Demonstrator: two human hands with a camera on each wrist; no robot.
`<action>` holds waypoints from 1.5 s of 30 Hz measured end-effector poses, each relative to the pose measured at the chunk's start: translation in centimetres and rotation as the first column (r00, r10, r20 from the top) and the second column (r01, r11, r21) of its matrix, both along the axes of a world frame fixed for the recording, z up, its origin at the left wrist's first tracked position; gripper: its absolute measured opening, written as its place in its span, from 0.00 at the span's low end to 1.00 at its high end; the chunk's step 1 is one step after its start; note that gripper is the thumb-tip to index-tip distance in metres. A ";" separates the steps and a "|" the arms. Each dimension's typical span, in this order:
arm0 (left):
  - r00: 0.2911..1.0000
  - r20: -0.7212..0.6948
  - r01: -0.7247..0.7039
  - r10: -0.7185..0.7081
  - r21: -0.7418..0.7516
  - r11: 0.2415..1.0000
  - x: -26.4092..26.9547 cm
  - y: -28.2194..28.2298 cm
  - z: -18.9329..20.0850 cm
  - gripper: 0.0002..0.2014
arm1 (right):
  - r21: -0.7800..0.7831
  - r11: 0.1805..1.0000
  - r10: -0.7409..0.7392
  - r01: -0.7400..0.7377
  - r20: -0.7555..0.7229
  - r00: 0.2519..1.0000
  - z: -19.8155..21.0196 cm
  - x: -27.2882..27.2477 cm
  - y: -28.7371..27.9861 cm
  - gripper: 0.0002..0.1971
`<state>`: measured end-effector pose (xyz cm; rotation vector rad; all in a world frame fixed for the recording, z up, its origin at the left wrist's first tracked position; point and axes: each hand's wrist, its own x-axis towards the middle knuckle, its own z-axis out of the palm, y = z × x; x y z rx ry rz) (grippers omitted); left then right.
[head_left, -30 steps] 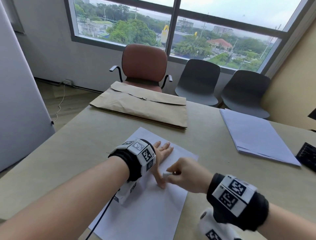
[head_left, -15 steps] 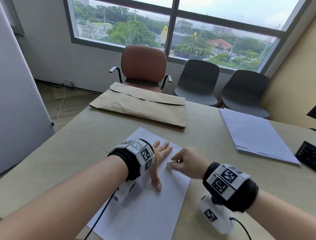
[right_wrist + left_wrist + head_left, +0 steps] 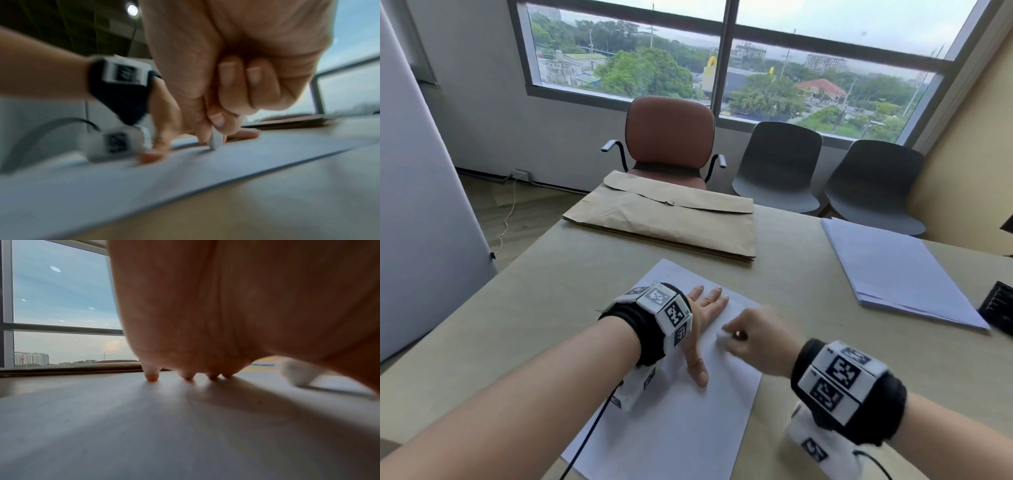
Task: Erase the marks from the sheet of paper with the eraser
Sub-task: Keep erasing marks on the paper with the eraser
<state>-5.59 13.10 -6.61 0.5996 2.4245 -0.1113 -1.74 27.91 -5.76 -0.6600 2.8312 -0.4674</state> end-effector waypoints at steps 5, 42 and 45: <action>1.000 0.009 0.009 -0.010 0.003 1.000 -0.1 0.0 0.0 0.69 | 0.061 0.992 0.107 -0.114 0.098 0.989 0.8 0.8 0.0 0.11; 0.998 0.030 0.048 -0.049 0.028 0.998 0.7 0.3 0.9 0.62 | -0.005 0.999 -0.041 0.041 0.053 0.998 0.6 -1.2 1.7 0.12; 0.999 0.023 0.042 -0.043 0.028 0.999 0.7 0.3 0.8 0.63 | -0.017 1.000 -0.001 0.002 0.018 1.000 0.1 0.0 1.5 0.11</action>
